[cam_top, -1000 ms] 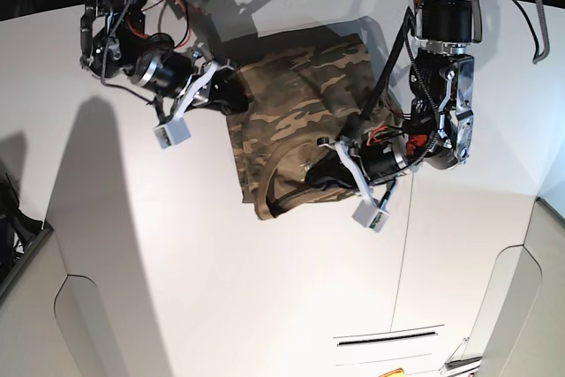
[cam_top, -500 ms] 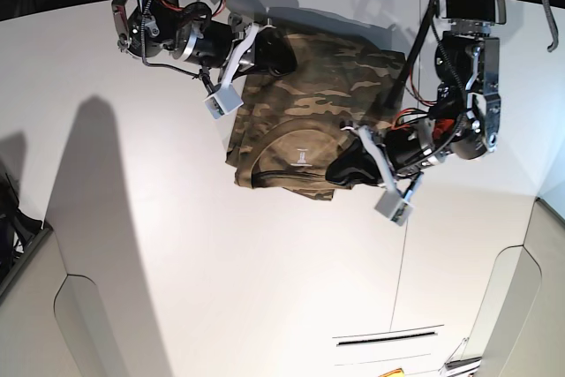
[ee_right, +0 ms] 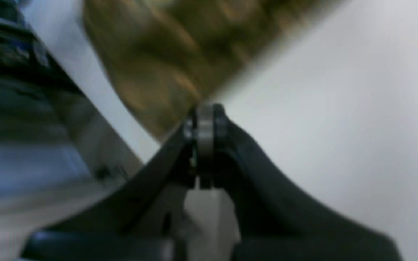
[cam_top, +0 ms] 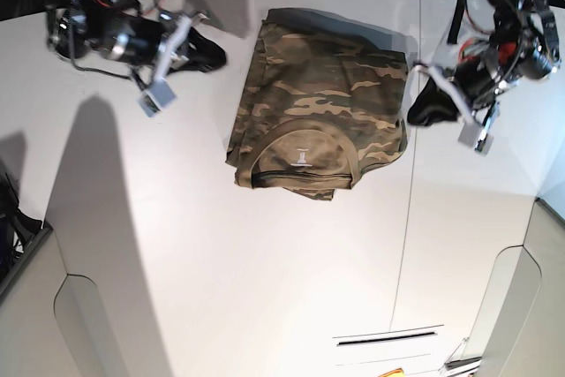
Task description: Fold the T-shirt properly
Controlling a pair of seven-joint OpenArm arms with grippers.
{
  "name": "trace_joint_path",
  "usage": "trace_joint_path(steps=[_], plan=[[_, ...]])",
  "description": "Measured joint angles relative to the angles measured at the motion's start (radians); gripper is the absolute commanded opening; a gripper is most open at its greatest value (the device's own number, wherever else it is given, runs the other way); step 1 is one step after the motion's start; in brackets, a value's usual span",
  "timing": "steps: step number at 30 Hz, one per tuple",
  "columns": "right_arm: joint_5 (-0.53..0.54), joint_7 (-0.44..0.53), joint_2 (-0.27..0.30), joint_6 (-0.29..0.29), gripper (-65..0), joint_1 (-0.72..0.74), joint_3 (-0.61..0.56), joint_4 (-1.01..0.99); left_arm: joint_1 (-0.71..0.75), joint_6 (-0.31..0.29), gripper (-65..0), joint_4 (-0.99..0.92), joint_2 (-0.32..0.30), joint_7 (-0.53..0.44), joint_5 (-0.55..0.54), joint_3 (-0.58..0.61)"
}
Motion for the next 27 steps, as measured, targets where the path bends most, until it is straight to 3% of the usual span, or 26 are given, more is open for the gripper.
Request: trace_joint_path(steps=[3,8,13,17,22,25,27], plan=[[0.031,-0.010,0.118,0.000,-65.0,-0.059,0.002,0.001,0.138,0.001,-60.7,0.053,0.002,0.005,-0.014,-0.073],[0.094,0.001,0.267,0.000,-65.0,-0.154,-0.002,0.005,0.388,0.002,-60.7,0.094,0.008,0.005,-0.005,-0.134],[0.149,-0.004,0.390,-0.002,-65.0,-0.272,-0.002,0.005,0.552,0.002,-60.7,0.094,0.102,0.001,0.061,-0.116],[0.142,0.001,0.420,0.000,-65.0,-0.374,-0.029,0.005,0.653,0.000,-60.7,0.032,0.103,-0.002,0.122,-0.031],[0.026,0.006,0.420,-0.001,-65.0,-0.471,-0.148,-0.052,0.675,0.002,-60.7,-0.164,-0.003,-0.082,0.270,0.203],[-0.054,0.030,0.420,-0.016,-65.0,-0.478,-0.254,-0.164,0.650,0.125,-60.7,-0.306,-0.059,-0.185,0.402,0.377],[-0.116,0.127,0.419,-0.018,-65.0,-0.465,-0.327,-0.261,0.598,0.217,-60.7,-0.414,-0.071,-0.211,0.463,0.486]])
